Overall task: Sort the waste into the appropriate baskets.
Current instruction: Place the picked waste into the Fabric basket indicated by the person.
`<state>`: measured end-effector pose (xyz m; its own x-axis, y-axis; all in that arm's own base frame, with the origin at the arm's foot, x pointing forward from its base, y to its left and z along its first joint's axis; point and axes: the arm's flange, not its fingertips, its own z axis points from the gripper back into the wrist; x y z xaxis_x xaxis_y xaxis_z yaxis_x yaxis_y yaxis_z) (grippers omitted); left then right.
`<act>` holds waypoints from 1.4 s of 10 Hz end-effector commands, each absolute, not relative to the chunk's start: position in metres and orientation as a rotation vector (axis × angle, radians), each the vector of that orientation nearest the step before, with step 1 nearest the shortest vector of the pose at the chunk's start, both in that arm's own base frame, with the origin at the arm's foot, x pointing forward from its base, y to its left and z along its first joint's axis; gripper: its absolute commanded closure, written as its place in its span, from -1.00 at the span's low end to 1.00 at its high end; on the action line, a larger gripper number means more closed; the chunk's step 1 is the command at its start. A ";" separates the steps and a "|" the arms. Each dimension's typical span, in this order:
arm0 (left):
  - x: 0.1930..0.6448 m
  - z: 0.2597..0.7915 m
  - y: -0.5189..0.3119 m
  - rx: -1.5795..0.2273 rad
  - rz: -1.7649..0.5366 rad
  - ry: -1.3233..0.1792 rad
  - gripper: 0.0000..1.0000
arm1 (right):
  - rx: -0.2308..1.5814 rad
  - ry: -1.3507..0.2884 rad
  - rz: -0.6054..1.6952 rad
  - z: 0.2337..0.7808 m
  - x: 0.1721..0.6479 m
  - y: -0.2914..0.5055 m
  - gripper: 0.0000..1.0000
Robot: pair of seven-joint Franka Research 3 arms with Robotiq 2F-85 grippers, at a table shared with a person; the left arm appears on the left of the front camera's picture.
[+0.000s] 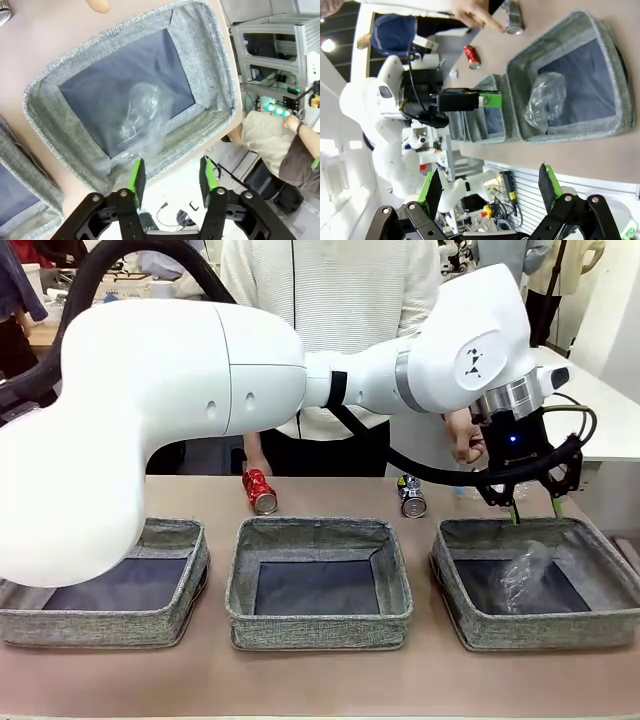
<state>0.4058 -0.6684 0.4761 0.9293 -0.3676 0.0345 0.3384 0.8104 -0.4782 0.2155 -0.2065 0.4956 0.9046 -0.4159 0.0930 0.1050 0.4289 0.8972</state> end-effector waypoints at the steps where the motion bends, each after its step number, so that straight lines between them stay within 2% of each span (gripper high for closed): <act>1: 0.411 0.484 -0.675 -0.492 -0.371 0.056 -0.92 | 1.096 -0.330 -0.340 0.499 0.216 -0.207 -1.00; 2: 0.411 0.485 -0.675 -0.495 -0.373 0.057 -1.00 | 1.096 -0.330 -0.340 0.499 0.216 -0.207 -1.00; 5: 0.409 0.491 -0.669 -0.511 -0.389 0.093 -1.00 | 1.065 -0.299 -0.327 0.494 0.216 -0.205 -1.00; 7: 0.396 0.528 -0.625 -0.516 -0.455 0.126 -1.00 | 1.046 -0.270 -0.319 0.491 0.221 -0.202 -1.00; 9: 0.382 0.569 -0.521 -0.518 -0.484 0.178 -1.00 | 1.088 -0.246 -0.301 0.493 0.239 -0.190 -1.00; 11: 0.368 0.588 -0.413 -0.502 -0.333 0.122 -1.00 | 1.161 -0.183 -0.268 0.495 0.270 -0.164 -1.00; 14: 0.374 0.577 -0.283 -0.700 -0.165 0.181 -1.00 | 1.307 0.004 -0.145 0.492 0.317 -0.081 -1.00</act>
